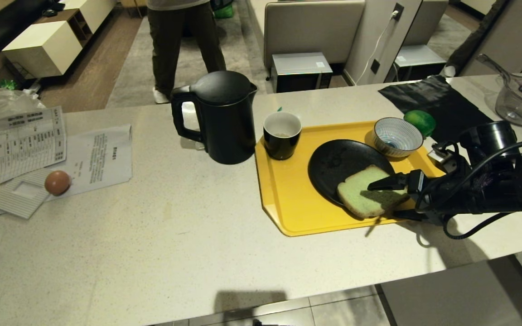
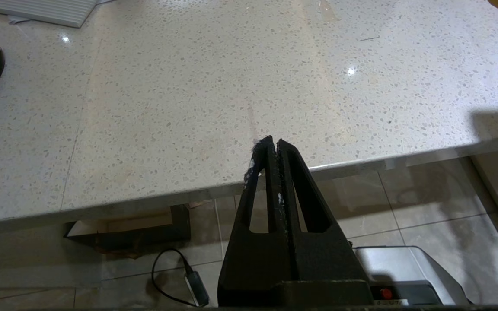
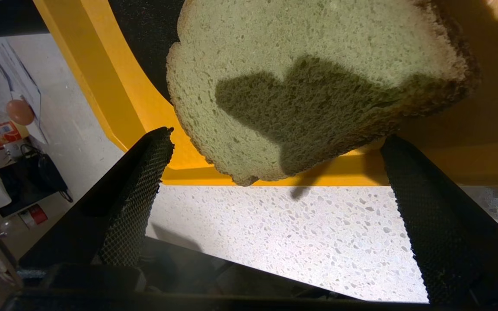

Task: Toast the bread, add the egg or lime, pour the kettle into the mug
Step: Pick up the bread slice

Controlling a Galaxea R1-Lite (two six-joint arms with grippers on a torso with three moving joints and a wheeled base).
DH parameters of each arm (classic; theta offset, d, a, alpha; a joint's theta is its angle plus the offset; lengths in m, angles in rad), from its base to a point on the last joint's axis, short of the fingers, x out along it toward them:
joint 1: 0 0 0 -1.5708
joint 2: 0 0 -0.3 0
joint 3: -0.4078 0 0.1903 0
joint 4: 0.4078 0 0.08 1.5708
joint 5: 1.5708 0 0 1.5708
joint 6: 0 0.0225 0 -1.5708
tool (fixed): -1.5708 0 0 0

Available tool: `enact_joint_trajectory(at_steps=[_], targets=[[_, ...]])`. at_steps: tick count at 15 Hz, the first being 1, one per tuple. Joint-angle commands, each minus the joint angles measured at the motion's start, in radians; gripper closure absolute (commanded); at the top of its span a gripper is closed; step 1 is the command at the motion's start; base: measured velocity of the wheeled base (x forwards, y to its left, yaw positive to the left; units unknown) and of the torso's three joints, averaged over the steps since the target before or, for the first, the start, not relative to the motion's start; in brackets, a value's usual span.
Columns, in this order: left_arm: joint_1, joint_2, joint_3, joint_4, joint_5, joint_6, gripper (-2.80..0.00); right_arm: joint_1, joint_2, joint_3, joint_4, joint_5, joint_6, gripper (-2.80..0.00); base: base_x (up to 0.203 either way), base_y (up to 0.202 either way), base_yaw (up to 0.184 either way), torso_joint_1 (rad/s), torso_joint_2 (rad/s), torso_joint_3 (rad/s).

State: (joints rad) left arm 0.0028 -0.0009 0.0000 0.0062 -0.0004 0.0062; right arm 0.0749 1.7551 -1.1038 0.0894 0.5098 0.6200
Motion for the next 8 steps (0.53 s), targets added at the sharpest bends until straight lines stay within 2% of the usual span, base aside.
enact_joint_trajectory(at_steps=[1, 8], targets=[[0.0, 0.001, 0.0, 0.0, 0.0, 0.001, 0.0, 0.0, 0.003, -0.007, 0.003, 0.004, 0.007, -2.8, 0.0, 0.0, 0.0, 0.0, 0.0, 0.0], [0.0, 0.001, 0.0, 0.0, -0.001, 0.0, 0.0, 0.0, 0.034, -0.036, 0.004, 0.004, 0.01, -2.8, 0.0, 0.0, 0.0, 0.0, 0.0, 0.0]])
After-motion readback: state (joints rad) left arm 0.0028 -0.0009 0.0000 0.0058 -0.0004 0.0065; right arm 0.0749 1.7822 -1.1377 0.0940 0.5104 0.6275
